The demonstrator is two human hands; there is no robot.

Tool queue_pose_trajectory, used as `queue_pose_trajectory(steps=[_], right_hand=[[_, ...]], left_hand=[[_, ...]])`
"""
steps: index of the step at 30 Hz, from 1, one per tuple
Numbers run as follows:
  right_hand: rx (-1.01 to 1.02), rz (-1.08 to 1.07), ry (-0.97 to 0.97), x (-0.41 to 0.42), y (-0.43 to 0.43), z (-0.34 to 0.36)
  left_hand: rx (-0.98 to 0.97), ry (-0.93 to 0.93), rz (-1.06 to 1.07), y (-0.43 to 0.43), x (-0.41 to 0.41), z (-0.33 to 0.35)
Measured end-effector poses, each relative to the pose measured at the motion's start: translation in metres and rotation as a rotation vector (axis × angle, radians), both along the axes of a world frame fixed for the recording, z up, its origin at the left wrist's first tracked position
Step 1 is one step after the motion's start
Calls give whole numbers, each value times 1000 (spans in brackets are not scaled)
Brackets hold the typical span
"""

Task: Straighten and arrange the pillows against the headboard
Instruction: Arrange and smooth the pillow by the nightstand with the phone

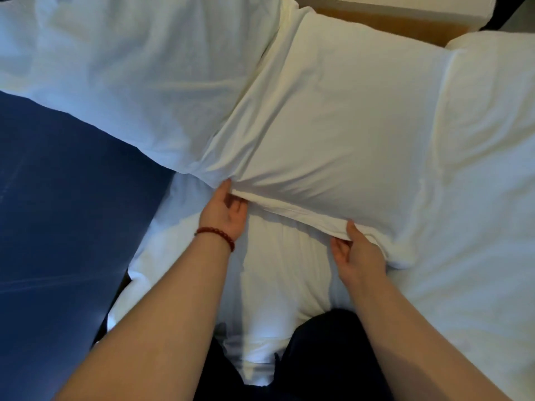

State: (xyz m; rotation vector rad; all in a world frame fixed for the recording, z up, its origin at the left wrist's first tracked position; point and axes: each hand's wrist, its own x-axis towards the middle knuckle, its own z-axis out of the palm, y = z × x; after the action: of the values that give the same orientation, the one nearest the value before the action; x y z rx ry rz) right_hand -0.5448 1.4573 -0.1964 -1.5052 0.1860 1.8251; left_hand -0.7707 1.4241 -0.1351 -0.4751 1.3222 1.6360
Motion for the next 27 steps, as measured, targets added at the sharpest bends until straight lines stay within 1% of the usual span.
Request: queue_pose_trajectory(steps=[2,4,5,7,9,10,12,13,15,17,19,20,22,24,25,26,27], right_hand=[[-14,-37,-19,-2,-13,3],[-61,-74,20,-9,-23,6],[-76,-97,52,-12,-23,8],[-86,-128,115,-18,-21,10],[-96,-50,178,-28,-20,15],[-117,17,198,-35,-21,17],[-166,136,220,-52,-24,18],[-177,166,220,-58,-24,18],[-125,129,182,-60,-19,17],[-43,27,162,-55,-12,16],[-42,-21,231,-60,-15,20],[-62,-11,275,-68,-20,24],[-104,98,329,-91,-28,33],[-134,213,342,-117,-27,42],[-139,221,343,-129,-24,45],[-137,187,332,-136,-21,47],[-119,110,328,-141,-18,50]], left_hand=[[-16,86,-23,-4,-19,8],[-90,175,-4,-14,-22,13],[-131,188,41,-18,-22,11],[-133,154,57,-20,-14,7],[-73,-7,-13,-16,-10,3],[-51,-51,-19,-15,-7,4],[-30,-24,-30,-17,-8,6],[-50,19,-30,-19,-12,8],[-114,133,10,-29,-22,11],[-72,154,28,-39,-34,17],[8,148,-14,-43,-45,24],[22,157,-56,-42,-48,29],[-46,214,-124,-37,-55,37],[-108,244,-80,-36,-61,44],[-120,245,-30,-38,-64,48],[-116,238,23,-41,-66,51],[-100,219,71,-45,-67,53]])
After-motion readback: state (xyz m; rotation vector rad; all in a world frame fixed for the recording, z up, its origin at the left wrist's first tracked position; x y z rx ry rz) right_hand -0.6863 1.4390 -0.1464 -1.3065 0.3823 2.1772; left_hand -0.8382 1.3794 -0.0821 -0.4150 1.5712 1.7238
